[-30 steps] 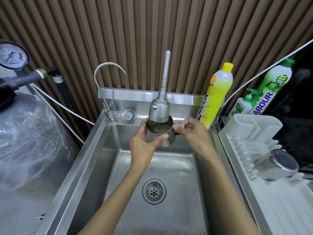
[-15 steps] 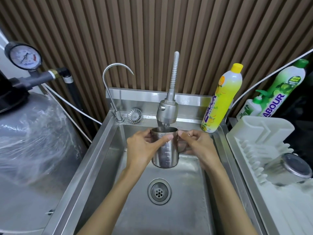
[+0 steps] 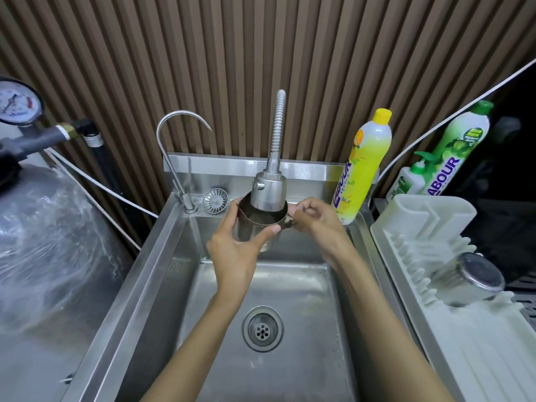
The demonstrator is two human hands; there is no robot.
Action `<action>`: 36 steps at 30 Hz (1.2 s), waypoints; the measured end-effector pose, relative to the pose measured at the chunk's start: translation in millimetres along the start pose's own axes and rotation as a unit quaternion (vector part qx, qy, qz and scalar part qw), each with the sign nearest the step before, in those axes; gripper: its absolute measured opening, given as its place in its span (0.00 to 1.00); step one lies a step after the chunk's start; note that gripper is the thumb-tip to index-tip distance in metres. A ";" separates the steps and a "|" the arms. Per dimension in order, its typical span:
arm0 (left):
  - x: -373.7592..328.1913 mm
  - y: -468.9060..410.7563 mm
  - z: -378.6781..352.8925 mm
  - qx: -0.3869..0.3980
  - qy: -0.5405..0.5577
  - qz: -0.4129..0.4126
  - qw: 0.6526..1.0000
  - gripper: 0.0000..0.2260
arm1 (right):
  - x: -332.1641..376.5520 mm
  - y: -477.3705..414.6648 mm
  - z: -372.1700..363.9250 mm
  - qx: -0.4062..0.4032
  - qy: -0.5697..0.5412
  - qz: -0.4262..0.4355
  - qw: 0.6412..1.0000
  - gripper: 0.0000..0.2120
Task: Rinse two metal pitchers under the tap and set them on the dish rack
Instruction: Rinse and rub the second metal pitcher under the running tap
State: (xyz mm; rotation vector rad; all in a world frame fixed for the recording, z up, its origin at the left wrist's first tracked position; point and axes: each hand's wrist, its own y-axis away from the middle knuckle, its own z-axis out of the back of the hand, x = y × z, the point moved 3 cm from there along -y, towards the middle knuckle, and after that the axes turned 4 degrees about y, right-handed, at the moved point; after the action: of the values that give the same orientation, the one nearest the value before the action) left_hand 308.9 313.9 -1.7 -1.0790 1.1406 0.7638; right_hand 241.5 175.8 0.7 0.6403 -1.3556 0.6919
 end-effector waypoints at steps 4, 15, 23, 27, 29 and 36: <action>-9.4 -7.1 13.1 0.009 -0.115 -0.071 0.991 0.27 | -12.7 3.5 -10.6 0.043 -0.059 -0.044 0.996 0.09; 25.7 -5.6 9.8 0.157 0.017 0.159 0.975 0.10 | 29.5 27.5 8.1 -0.093 0.304 -0.013 0.948 0.15; 33.8 -14.4 -9.4 0.163 0.168 0.140 0.962 0.29 | 31.1 26.0 8.9 -0.114 0.214 0.061 0.968 0.06; 28.0 -14.0 0.6 0.084 0.077 0.031 0.993 0.31 | 3.1 7.1 4.5 -0.032 0.053 0.042 0.997 0.04; 22.3 -12.0 7.2 0.070 0.005 -0.031 0.997 0.32 | -13.7 0.1 -1.9 0.010 -0.012 0.013 1.000 0.04; -2.5 -8.6 17.5 0.070 -0.152 -0.158 0.973 0.29 | -38.7 5.2 -22.8 0.079 -0.154 -0.028 0.984 0.06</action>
State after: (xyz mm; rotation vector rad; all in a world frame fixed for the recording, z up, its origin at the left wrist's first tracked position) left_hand 321.6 327.6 3.9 -0.9563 0.7288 0.5630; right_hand 249.0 193.6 -40.2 0.9394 -1.5701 0.6779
